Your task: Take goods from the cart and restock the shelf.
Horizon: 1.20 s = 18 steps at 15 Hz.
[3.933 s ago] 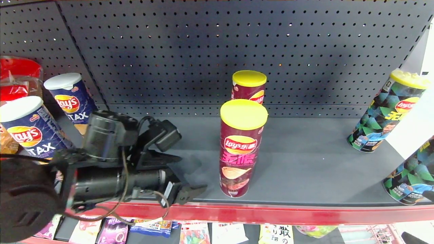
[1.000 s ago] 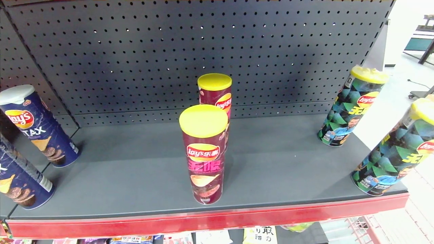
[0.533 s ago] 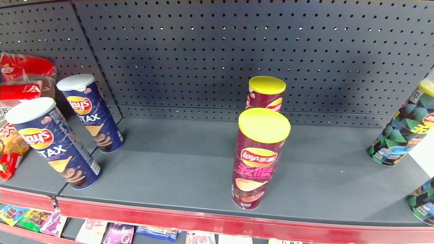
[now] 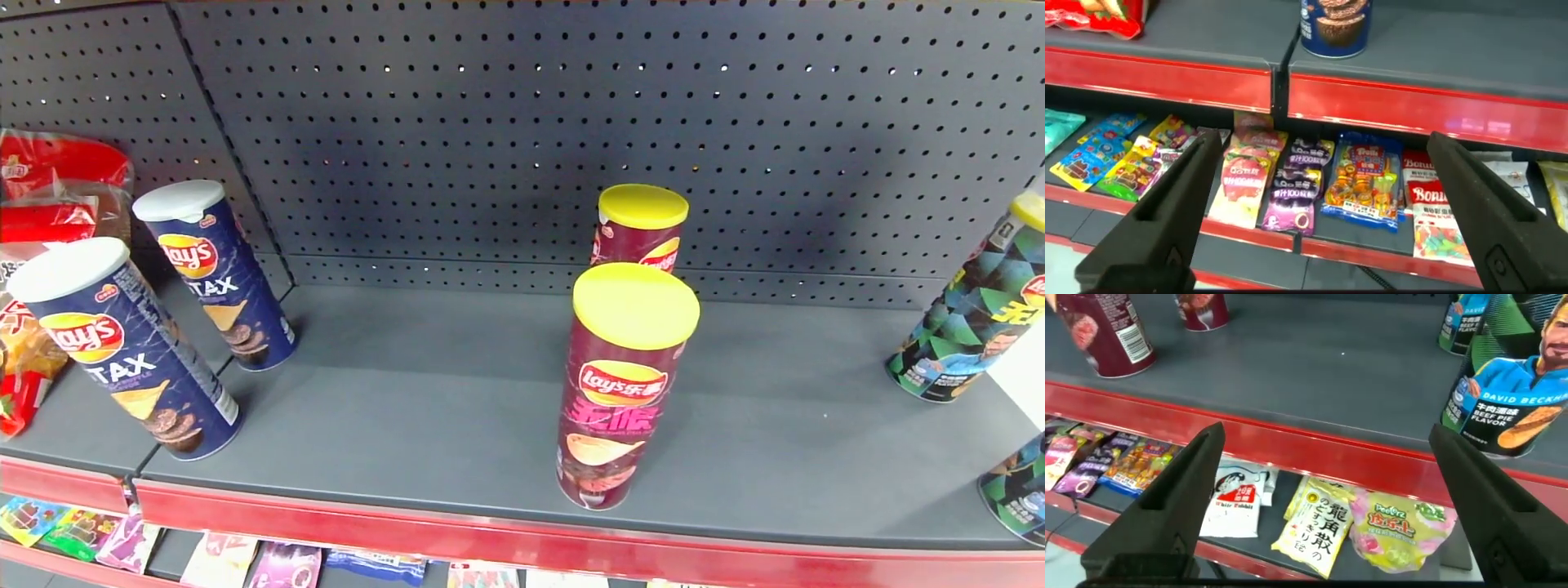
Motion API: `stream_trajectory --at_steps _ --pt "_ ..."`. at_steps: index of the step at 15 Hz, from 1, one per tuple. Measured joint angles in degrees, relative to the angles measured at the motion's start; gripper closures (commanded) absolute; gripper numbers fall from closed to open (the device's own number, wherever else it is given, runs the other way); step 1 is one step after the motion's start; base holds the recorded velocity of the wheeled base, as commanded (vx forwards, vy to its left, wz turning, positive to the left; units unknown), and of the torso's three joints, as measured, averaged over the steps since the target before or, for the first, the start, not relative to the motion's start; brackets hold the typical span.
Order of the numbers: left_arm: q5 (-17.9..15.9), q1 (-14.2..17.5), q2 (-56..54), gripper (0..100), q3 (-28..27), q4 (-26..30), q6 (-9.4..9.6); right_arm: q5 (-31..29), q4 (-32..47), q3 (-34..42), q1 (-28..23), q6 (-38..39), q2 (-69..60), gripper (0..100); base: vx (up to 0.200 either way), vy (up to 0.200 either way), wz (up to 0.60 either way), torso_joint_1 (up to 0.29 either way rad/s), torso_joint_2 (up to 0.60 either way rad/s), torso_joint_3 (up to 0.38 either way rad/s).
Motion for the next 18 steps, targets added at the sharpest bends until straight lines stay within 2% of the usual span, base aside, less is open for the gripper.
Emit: stream_trajectory --at_steps 2,9,14,18 --pt "0.0 0.0 0.02 0 0.0 -0.01 -0.02 0.0 0.0 0.0 0.0 0.02 -0.01 0 0.0 0.0 -0.6 0.005 0.0 0.002" --pt "0.04 -0.07 0.07 0 -0.05 -0.01 0.0 0.0 -0.01 0.0 0.0 0.05 -0.01 0 0.0 0.0 0.0 0.0 0.0 0.0" --pt "0.0 -0.02 0.09 0 -0.02 0.0 0.02 0.06 0.02 0.05 0.02 0.05 -0.01 0 -0.2 0.0 0.0 0.005 0.0 0.001" --pt "0.0 -0.02 0.09 0 0.0 -0.04 0.02 0.06 -0.01 -0.02 0.0 0.05 -0.01 0 0.0 0.0 0.0 0.0 0.0 0.0"
